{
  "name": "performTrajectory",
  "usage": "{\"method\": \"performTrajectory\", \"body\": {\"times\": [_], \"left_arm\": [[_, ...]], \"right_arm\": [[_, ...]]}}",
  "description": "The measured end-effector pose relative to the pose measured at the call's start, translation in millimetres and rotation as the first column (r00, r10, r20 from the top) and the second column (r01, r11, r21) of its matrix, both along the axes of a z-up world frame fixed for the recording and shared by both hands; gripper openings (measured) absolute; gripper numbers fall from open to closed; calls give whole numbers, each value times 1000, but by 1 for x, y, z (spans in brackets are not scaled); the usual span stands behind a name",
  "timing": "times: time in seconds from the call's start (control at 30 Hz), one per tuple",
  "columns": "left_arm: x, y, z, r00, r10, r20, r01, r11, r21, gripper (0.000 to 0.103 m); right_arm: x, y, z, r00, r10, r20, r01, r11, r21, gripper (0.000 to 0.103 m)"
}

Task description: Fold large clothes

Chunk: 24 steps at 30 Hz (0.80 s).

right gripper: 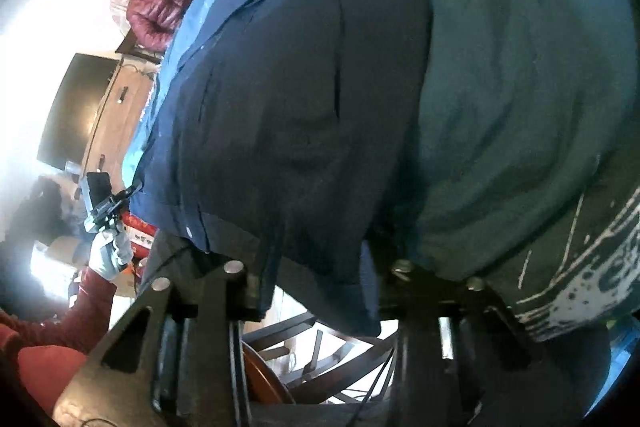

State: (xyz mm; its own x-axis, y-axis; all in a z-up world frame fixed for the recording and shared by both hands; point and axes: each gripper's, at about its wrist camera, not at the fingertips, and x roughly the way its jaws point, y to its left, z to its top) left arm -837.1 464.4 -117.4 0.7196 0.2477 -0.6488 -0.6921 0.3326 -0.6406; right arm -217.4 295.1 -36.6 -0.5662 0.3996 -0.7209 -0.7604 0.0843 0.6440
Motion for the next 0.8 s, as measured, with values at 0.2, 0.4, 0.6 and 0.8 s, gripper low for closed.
{"method": "performTrajectory", "body": {"times": [0.2, 0.4, 0.6, 0.8], "left_arm": [[5, 6, -20, 999, -25, -24, 23, 997, -71, 22], [6, -2, 20, 992, 11, 126, -7, 1000, -28, 12], [8, 22, 72, 948, 62, 311, -79, 996, 43, 12], [23, 71, 118, 916, 70, 396, -119, 988, 102, 12]], "right_arm": [[-1, 5, -20, 1000, -10, -8, 10, 999, -50, 40], [7, -11, 36, 994, -61, -95, 70, 993, 97, 2], [19, 2, 82, 967, -98, -235, 146, 969, 197, 0], [34, 46, 112, 935, -132, -330, 220, 944, 246, 0]]}}
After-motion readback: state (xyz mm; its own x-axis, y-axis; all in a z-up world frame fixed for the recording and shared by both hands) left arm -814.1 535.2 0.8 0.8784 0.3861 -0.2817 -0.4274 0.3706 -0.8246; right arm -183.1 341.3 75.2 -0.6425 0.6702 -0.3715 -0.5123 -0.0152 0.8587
